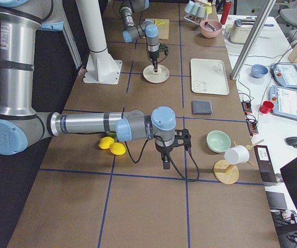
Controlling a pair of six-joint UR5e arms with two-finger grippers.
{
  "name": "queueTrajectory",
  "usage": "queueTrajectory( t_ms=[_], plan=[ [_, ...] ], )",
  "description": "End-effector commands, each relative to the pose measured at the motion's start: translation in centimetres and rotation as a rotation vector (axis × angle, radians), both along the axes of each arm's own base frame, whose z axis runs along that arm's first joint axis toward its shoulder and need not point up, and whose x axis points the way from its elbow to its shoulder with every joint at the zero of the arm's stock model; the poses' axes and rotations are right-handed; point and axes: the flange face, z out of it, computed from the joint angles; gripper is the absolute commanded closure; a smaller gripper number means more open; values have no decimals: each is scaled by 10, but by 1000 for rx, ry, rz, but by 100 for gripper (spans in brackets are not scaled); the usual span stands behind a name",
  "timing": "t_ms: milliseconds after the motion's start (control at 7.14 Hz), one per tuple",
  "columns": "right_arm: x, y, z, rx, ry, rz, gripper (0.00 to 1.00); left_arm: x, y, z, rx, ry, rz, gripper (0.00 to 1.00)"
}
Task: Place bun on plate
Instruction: 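Carry the bun with the left gripper over the white plate and lower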
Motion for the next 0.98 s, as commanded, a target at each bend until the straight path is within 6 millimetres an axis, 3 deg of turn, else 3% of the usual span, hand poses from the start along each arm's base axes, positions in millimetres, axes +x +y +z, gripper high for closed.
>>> queueTrajectory(
  t_ms=[0, 280, 700, 840],
  plan=[
    [0, 0, 0, 0, -1, 1, 0, 4, 5, 5, 2, -7, 10, 56],
    [0, 0, 1, -3, -1, 2, 0, 6, 8, 6, 3, -8, 18, 47],
    [0, -1, 0, -1, -1, 2, 0, 3, 8, 3, 10, -5, 19, 17],
    [1, 0, 0, -1, -1, 3, 0, -1, 6, 1, 11, -4, 15, 0]
  ],
)
